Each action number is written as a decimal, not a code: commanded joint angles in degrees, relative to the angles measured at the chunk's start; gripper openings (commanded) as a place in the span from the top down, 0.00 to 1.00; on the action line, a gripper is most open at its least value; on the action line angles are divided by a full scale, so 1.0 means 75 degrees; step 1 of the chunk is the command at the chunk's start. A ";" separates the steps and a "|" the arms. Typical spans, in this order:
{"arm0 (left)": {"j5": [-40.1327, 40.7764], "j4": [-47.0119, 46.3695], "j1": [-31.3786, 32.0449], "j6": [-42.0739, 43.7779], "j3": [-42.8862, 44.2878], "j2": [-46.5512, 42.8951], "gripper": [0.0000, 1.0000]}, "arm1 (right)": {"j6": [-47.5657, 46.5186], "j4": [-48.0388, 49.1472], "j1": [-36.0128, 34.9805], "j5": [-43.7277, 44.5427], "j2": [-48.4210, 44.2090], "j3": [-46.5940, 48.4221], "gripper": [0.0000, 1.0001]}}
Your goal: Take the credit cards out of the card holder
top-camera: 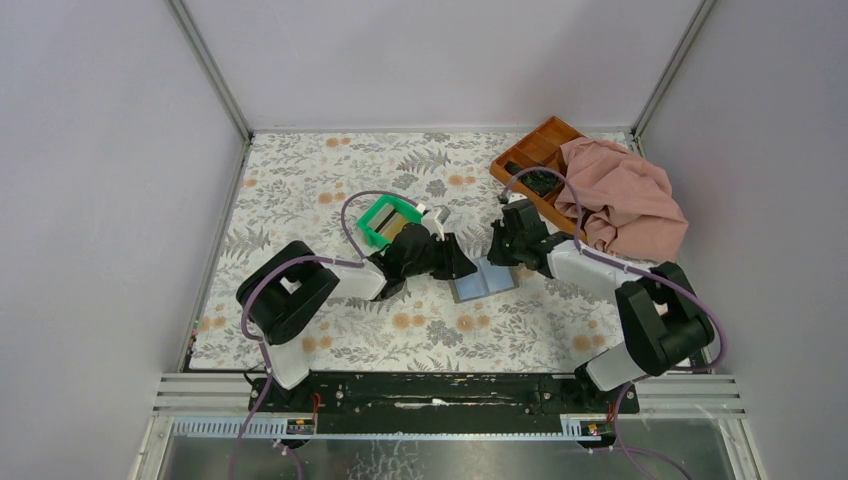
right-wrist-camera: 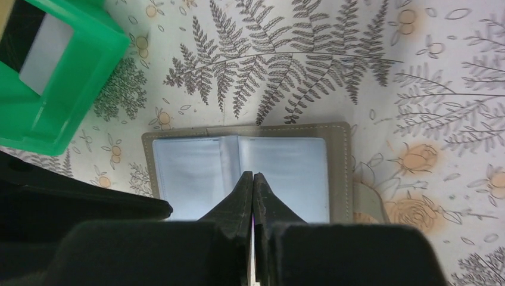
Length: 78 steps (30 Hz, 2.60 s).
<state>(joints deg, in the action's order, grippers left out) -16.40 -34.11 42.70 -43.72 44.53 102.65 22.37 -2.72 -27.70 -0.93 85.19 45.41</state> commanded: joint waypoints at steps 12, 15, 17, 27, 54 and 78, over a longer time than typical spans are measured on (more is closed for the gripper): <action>0.0884 -0.0025 -0.0066 -0.0876 -0.0276 0.0077 0.90 | -0.0332 0.0320 -0.0351 -0.0205 0.1118 0.0252 1.00; 0.1070 0.0396 -0.0069 -0.0775 -0.0141 0.0132 1.00 | -0.0305 0.0357 -0.0351 -0.0213 0.1160 0.0223 1.00; 0.1190 0.0676 -0.0071 -0.0653 -0.0068 0.0125 1.00 | -0.0292 0.0373 -0.0349 -0.0188 0.1186 0.0214 1.00; 0.1559 0.1446 -0.0002 -0.0253 0.0174 -0.0146 1.00 | 0.0001 0.0226 -0.0351 0.0198 0.1166 0.0161 1.00; 0.1632 0.2246 0.0142 -0.0191 0.0531 -0.0261 1.00 | 0.0138 0.0272 -0.0346 0.0452 0.1005 -0.0161 1.00; 0.2342 0.3073 0.0208 -0.0409 0.0727 -0.0460 1.00 | 0.0155 0.0329 -0.0333 0.0522 0.1049 -0.0136 1.00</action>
<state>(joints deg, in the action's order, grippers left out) -2.11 -13.17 44.10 -46.87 48.12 101.38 23.83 0.43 -30.00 -0.43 93.12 45.12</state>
